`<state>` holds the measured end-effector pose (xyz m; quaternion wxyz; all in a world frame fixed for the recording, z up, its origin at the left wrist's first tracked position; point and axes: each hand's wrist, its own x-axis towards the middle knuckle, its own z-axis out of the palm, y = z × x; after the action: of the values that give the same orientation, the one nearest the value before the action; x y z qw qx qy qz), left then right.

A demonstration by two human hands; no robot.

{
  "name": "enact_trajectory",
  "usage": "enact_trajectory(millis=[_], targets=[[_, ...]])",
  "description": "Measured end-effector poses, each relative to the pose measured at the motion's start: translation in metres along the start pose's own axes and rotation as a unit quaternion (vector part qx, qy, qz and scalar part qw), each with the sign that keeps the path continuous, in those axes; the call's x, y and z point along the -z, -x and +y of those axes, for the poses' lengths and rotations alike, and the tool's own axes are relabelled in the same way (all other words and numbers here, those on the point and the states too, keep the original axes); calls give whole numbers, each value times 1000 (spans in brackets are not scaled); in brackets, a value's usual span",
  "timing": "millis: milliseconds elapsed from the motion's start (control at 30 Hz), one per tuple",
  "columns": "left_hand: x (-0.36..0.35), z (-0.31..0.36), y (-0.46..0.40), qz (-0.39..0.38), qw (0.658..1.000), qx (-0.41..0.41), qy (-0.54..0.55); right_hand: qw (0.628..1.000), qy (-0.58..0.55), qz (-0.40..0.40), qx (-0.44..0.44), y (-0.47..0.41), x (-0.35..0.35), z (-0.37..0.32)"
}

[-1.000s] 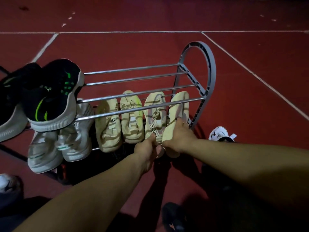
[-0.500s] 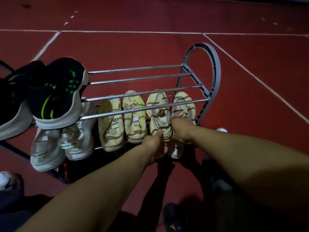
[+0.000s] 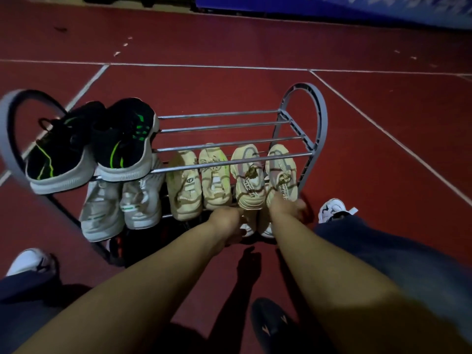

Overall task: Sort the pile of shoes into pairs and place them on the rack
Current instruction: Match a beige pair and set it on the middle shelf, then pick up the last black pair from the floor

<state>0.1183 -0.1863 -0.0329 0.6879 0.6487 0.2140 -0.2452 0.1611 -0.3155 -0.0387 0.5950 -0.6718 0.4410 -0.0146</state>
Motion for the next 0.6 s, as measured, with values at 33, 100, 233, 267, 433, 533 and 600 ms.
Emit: enact_trajectory(millis=[33,100,233,267,433,533,600], targets=[[6,0,-2,7,1000,-3,5,990,-125,-41,-51,-7,-1,4],[8,4,-6,8,1000,-2,30,966,-241,-75,-63,-21,1,10],[-6,9,-20,21,997,28,65,962,-254,-102,-27,-35,-5,12],[-11,9,-24,26,997,24,67,959,-260,-108,-27,-35,-5,11],[-22,0,-39,31,998,11,51,953,-253,-165,-8,-48,4,16],[-15,-5,-39,10,1000,2,15,953,-236,-190,-11,-50,11,23],[-8,-10,-34,17,999,-16,-29,966,-207,-151,-29,-48,10,37]])
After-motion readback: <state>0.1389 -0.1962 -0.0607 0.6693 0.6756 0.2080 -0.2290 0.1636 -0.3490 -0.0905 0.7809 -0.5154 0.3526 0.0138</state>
